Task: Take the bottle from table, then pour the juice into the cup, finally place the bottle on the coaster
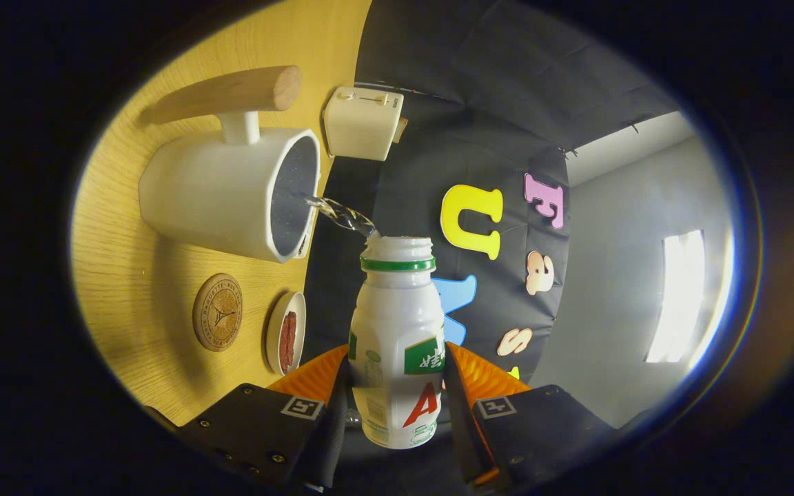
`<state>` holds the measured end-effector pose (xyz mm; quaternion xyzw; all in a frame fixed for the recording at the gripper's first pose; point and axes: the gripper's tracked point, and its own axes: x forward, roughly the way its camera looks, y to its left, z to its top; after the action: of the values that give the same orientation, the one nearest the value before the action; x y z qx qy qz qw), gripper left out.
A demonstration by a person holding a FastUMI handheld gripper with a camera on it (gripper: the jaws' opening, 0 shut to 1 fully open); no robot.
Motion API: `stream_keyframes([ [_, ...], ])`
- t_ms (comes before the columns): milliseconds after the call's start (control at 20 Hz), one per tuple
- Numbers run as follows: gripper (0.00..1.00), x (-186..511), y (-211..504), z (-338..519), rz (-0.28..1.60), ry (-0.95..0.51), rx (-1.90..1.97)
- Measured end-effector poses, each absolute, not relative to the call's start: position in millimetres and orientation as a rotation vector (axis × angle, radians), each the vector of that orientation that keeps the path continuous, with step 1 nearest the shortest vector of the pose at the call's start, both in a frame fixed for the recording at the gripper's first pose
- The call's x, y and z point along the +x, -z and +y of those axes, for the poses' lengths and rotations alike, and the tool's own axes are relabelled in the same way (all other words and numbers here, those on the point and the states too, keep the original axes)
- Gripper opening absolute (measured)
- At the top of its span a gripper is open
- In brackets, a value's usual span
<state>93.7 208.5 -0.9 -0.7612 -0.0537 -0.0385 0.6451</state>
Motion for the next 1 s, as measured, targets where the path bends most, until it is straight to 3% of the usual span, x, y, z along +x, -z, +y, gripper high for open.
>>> stream_keyframes([
  [1000, 0.66, 91.3, -5.0, 211.6, -0.137, 0.087, -1.77],
])
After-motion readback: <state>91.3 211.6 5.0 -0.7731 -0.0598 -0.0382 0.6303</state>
